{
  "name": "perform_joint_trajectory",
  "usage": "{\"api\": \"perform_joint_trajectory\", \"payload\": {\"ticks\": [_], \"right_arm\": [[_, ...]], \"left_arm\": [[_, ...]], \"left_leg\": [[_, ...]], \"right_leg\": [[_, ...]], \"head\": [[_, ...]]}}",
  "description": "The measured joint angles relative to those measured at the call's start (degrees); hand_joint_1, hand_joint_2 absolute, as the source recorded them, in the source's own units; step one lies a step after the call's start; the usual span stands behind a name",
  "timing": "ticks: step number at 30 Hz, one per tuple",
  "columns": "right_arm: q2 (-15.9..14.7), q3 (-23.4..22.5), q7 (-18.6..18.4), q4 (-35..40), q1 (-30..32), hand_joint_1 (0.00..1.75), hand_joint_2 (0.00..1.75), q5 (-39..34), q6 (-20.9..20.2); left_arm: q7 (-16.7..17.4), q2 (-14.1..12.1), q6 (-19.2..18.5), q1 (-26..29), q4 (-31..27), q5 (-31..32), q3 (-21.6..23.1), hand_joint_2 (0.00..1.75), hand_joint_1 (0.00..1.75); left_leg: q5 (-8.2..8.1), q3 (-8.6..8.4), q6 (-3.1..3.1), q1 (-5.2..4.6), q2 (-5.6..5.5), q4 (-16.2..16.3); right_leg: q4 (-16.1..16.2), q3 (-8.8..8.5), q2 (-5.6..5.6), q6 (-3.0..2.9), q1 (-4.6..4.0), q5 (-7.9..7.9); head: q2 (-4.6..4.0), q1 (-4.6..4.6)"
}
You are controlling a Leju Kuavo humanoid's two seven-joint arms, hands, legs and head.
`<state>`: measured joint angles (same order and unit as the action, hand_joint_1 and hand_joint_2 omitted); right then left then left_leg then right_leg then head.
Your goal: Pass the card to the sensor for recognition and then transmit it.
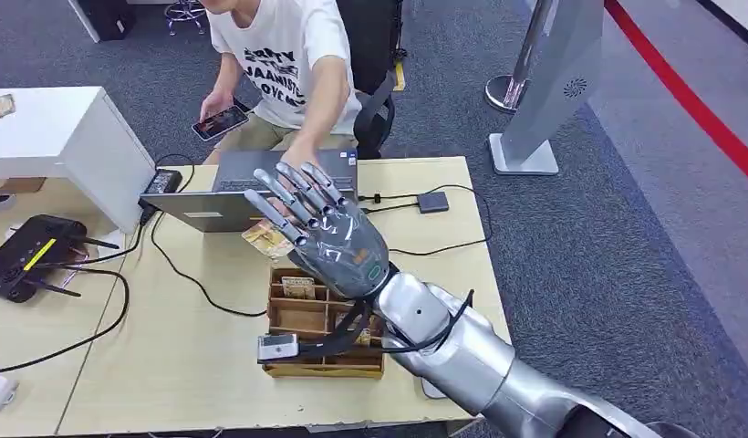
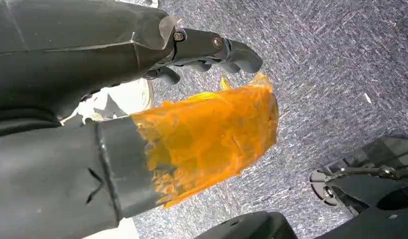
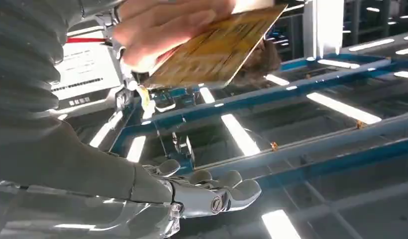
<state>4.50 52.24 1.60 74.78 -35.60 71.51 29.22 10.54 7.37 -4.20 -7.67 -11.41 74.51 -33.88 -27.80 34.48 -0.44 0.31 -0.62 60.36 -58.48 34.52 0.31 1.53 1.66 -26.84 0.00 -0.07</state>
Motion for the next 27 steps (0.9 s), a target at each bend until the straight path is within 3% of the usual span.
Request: {"api": "perform_joint_trajectory", "payload": {"ticks": [4,5,6,7,8,27], "right_arm": [[0.0,0.0,-0.3,-1.1,-0.1,0.00,1.75,0.0,0.0],[0.0,0.0,-0.4,-1.3,-0.1,0.16,1.75,0.0,0.0],[0.0,0.0,-0.4,-1.5,-0.1,0.99,1.75,0.0,-0.1],[0.0,0.0,-0.4,-1.6,-0.1,1.50,1.75,0.0,-0.2],[0.0,0.0,-0.5,-1.8,-0.1,1.57,1.75,0.0,-0.2],[0.0,0.0,-0.4,-2.9,-0.1,1.64,1.75,-0.9,-1.2]], "left_arm": [[0.0,0.0,0.0,0.0,0.0,0.0,0.0,0.00,0.00],[0.0,0.0,0.0,0.0,0.0,0.0,0.0,0.00,0.00],[0.0,0.0,0.0,0.0,0.0,-0.1,0.0,0.00,0.00],[0.0,0.0,0.0,0.0,0.0,-0.1,0.0,0.00,0.00],[0.0,0.0,0.0,0.0,0.0,-0.2,0.0,0.00,0.00],[0.0,0.0,0.1,0.0,0.0,-0.5,0.0,0.00,0.00]], "left_leg": [[0.00,0.00,0.00,0.00,0.00,0.0],[0.00,0.00,0.00,0.00,0.00,0.0],[0.00,0.00,0.00,0.00,0.00,0.0],[0.00,0.00,0.00,0.00,0.00,0.0],[0.00,0.00,0.00,0.00,0.00,0.0],[0.00,0.00,0.00,0.00,0.00,0.0]], "right_leg": [[0.0,0.01,0.00,0.00,0.00,-0.01],[0.0,0.01,0.00,0.00,0.00,0.00],[0.0,0.01,0.00,0.00,0.00,0.00],[0.0,0.01,0.00,0.00,0.00,0.00],[0.0,0.00,0.00,0.00,0.00,0.00],[0.0,0.00,0.00,0.00,0.00,0.00]], "head": [[0.00,0.00],[0.00,0.00],[0.00,0.00],[0.00,0.00],[0.00,0.00],[0.00,0.00]]}}
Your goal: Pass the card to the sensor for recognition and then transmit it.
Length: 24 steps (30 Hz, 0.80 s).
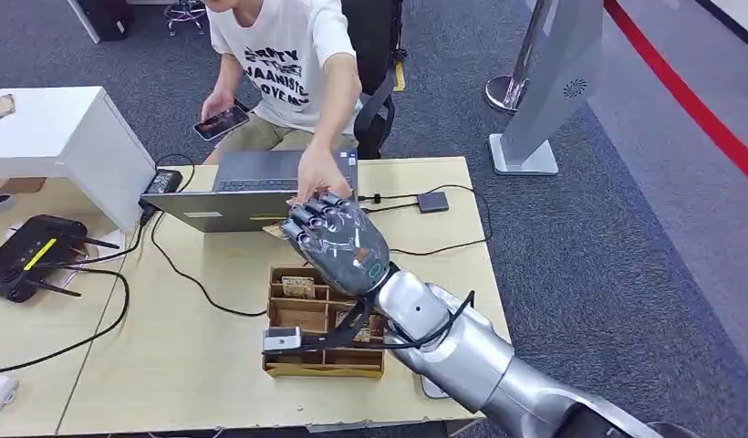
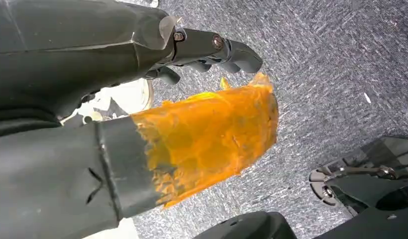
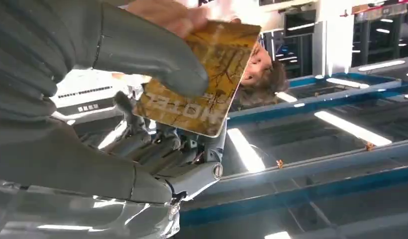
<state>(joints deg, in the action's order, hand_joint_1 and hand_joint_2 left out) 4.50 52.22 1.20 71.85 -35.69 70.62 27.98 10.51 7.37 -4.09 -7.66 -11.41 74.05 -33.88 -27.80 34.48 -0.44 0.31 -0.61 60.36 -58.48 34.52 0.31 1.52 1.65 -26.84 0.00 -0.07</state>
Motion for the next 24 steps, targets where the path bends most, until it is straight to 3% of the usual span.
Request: {"api": "perform_joint_trajectory", "payload": {"ticks": [3,5,11,19,24], "right_arm": [[0.0,0.0,0.0,-0.1,0.0,1.62,1.75,0.0,0.0],[0.0,0.0,0.0,-0.2,0.0,1.75,1.75,-0.2,-0.2],[0.0,0.0,0.7,-0.3,0.2,1.75,1.75,-2.5,-0.2],[1.6,-3.1,8.2,4.2,5.9,1.75,1.75,-29.7,-5.9],[2.8,-5.7,10.1,7.2,9.5,1.75,1.75,-37.7,-8.7]], "left_arm": [[0.0,0.0,0.0,0.0,0.0,0.0,0.0,0.00,0.00],[0.0,0.0,0.0,0.0,0.0,0.0,0.0,0.00,0.00],[0.0,0.0,0.2,0.0,0.0,-0.5,0.0,0.00,0.00],[-0.4,0.0,1.7,0.6,0.0,-2.6,0.0,0.00,0.00],[-0.8,0.0,2.2,1.1,0.0,-3.3,-0.1,0.00,0.00]], "left_leg": [[0.00,0.00,0.00,0.00,0.00,0.0],[0.00,0.00,0.00,0.00,0.00,0.0],[0.00,0.00,0.00,0.00,0.00,0.0],[-0.01,0.01,0.00,0.01,-0.01,0.0],[-0.01,0.01,0.00,0.01,-0.01,0.0]], "right_leg": [[0.0,0.00,0.00,0.00,0.00,0.00],[0.0,0.00,0.00,0.00,0.00,0.00],[0.0,0.00,0.00,0.00,0.00,0.00],[0.0,0.01,-0.01,0.00,-0.01,-0.02],[0.0,0.01,0.00,0.00,-0.01,-0.02]], "head": [[0.00,0.00],[0.00,0.00],[0.00,0.00],[0.00,0.00],[0.00,0.00]]}}
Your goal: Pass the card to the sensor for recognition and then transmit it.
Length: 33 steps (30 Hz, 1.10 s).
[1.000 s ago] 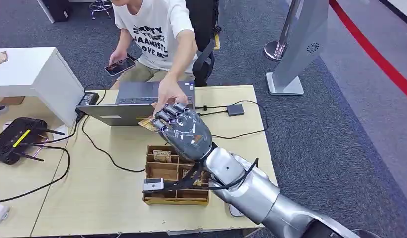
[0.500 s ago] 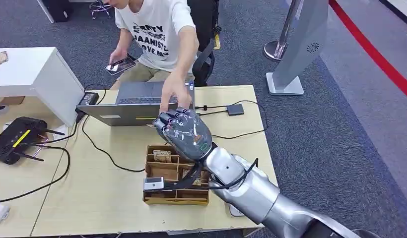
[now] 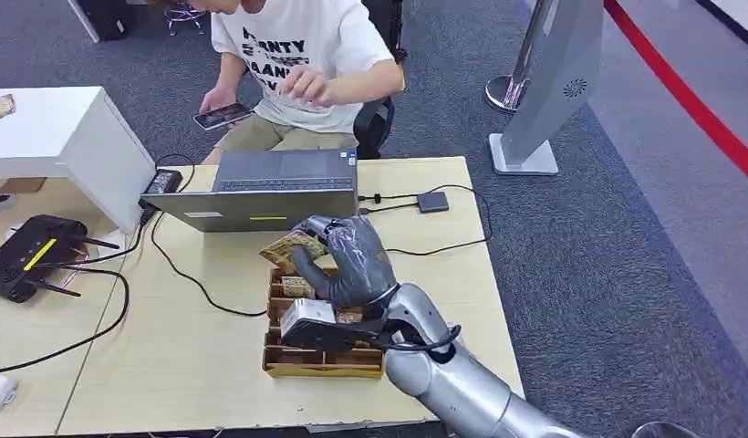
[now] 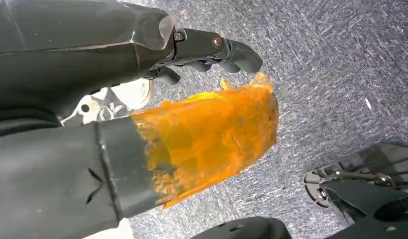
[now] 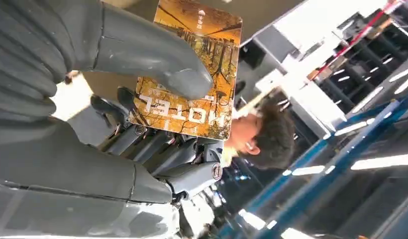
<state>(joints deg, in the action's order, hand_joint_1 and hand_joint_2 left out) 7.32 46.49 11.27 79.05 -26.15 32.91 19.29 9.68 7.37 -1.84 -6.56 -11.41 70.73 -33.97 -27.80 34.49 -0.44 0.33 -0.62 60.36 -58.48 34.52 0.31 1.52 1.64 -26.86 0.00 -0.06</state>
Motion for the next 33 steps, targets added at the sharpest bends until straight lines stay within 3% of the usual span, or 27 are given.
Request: {"api": "perform_joint_trajectory", "payload": {"ticks": [5,12,25,33], "right_arm": [[0.7,-3.6,2.1,3.6,5.1,1.75,1.75,-20.1,-5.4],[-1.1,-7.7,3.7,7.8,12.8,1.75,1.75,-33.0,-11.1],[-5.2,-12.6,4.1,8.6,20.5,1.75,1.75,-38.5,-13.2],[-7.2,-16.7,4.5,9.0,26.2,1.75,1.75,-37.1,-13.7]], "left_arm": [[-0.6,0.0,1.4,0.8,0.0,-1.8,-0.8,0.00,0.00],[-1.5,-0.1,2.2,2.0,0.0,-3.4,-2.8,0.00,0.00],[-2.2,-0.3,2.8,2.9,0.0,-5.1,-4.9,0.00,0.00],[-2.4,-0.4,3.3,3.2,0.0,-5.9,-6.4,0.00,0.00]], "left_leg": [[0.00,0.01,0.00,0.00,-0.04,0.0],[-0.05,0.02,0.00,0.00,-0.02,0.0],[-0.06,0.00,0.00,0.00,-0.03,0.0],[-0.09,0.01,-0.01,0.00,-0.02,0.0]], "right_leg": [[0.0,-0.02,-0.07,0.01,0.00,-0.02],[0.0,0.00,-0.03,0.02,0.00,-0.04],[0.0,-0.03,-0.05,0.01,-0.01,-0.04],[0.1,-0.01,-0.04,0.05,-0.01,-0.08]], "head": [[0.00,0.00],[0.00,-0.02],[0.00,0.00],[0.00,0.02]]}}
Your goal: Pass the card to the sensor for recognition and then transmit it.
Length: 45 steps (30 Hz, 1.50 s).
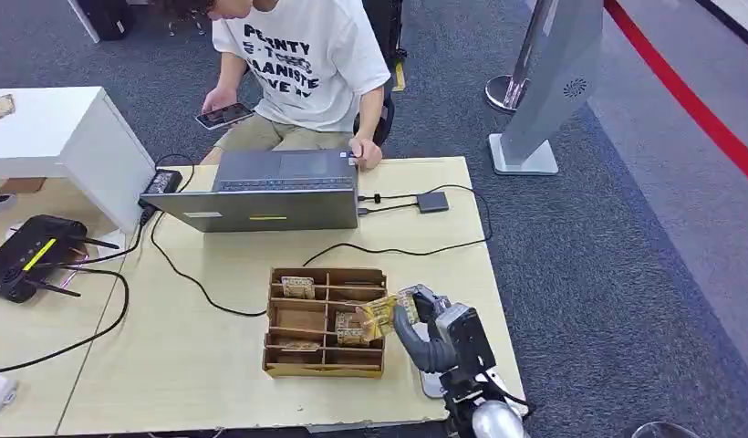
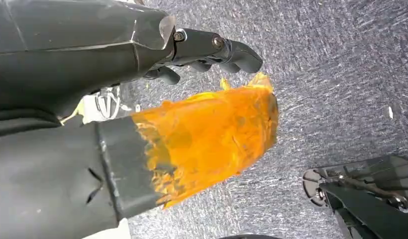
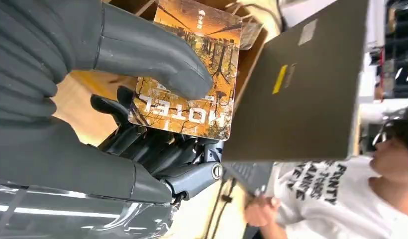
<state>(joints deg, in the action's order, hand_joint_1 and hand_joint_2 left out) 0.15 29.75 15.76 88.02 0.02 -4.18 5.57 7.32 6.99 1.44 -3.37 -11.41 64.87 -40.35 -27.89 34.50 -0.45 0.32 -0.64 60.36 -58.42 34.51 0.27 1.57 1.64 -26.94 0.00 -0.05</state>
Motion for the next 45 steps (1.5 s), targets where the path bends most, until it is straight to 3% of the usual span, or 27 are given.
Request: {"api": "perform_joint_trajectory", "payload": {"ticks": [11,45], "right_arm": [[-1.3,-4.9,-0.1,0.9,3.4,1.75,1.75,0.8,1.0],[-2.4,-10.2,-2.8,-4.2,6.1,1.75,1.75,6.7,3.9]], "left_arm": [[0.0,0.0,0.2,0.1,0.0,-0.1,-1.2,0.00,0.00],[0.1,0.0,0.2,0.1,0.0,0.9,-2.7,0.00,0.00]], "left_leg": [[0.01,-0.01,0.00,0.00,0.00,0.0],[0.01,-0.01,0.00,0.00,0.01,0.0]], "right_leg": [[0.0,-0.03,0.00,0.00,0.00,0.00],[0.0,-0.02,0.00,0.00,0.00,0.00]], "head": [[0.00,-0.02],[0.00,-0.02]]}}
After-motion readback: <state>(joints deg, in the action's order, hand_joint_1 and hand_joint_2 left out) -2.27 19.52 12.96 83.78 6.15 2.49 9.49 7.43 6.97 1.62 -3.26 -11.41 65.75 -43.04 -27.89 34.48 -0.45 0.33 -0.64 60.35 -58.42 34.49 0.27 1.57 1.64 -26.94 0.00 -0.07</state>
